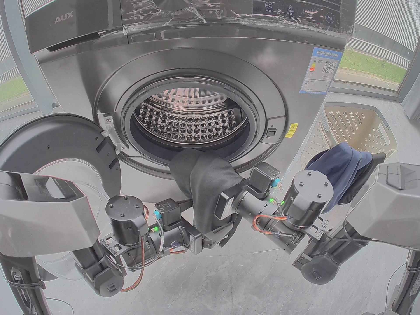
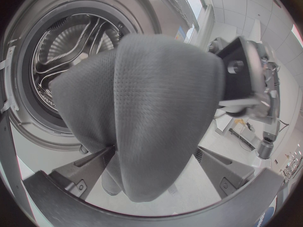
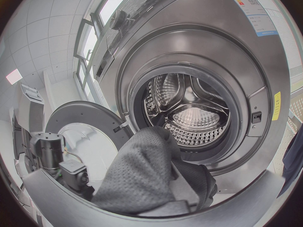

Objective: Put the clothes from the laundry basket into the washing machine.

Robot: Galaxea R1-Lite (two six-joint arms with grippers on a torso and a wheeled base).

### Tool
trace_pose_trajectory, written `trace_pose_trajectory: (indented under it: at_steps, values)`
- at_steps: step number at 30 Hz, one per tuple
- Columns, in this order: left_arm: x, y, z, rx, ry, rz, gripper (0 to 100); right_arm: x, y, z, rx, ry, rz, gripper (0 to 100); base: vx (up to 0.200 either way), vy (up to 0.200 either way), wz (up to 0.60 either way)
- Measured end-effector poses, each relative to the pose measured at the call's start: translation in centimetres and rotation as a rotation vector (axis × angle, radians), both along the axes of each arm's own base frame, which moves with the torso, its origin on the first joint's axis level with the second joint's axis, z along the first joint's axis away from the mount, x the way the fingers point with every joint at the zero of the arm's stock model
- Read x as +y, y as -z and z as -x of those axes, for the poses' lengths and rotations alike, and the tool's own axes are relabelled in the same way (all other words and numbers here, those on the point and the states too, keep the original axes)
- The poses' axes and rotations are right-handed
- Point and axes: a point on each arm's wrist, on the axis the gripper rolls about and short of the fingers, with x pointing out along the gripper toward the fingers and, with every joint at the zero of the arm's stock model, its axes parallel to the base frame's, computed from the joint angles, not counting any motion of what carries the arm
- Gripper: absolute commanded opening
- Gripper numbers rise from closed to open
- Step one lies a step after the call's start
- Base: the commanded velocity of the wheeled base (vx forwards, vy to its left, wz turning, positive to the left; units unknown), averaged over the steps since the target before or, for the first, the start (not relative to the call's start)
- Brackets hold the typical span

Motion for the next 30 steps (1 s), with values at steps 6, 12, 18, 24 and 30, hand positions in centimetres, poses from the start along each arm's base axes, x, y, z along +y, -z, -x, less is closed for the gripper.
trace_pose_trajectory:
  at_steps: [6,12,18,24,30]
  values:
    - [-0.1,0.6,-2.0,-0.015,-0.069,0.008,100,0.8,0.3,1.3,0.017,-0.016,0.007,0,0.0,0.0,0.0]
    - [0.2,1.4,-3.6,-0.017,-0.12,0.006,100,0.9,0.2,1.7,0.018,-0.025,0.005,0,0.0,0.0,0.0]
    - [0.2,1.7,-4.6,-0.026,-0.148,0.011,0,0.6,0.5,2.1,0.032,-0.027,0.015,0,0.0,0.0,0.0]
    - [0.1,1.9,-4.8,-0.027,-0.15,0.012,0,0.5,0.4,2.2,0.033,-0.028,0.014,0,0.0,0.0,0.0]
    - [-0.3,1.1,-5.6,-0.055,-0.192,0.049,0,-0.1,0.3,1.8,0.032,-0.011,0.007,0,0.0,0.0,0.0]
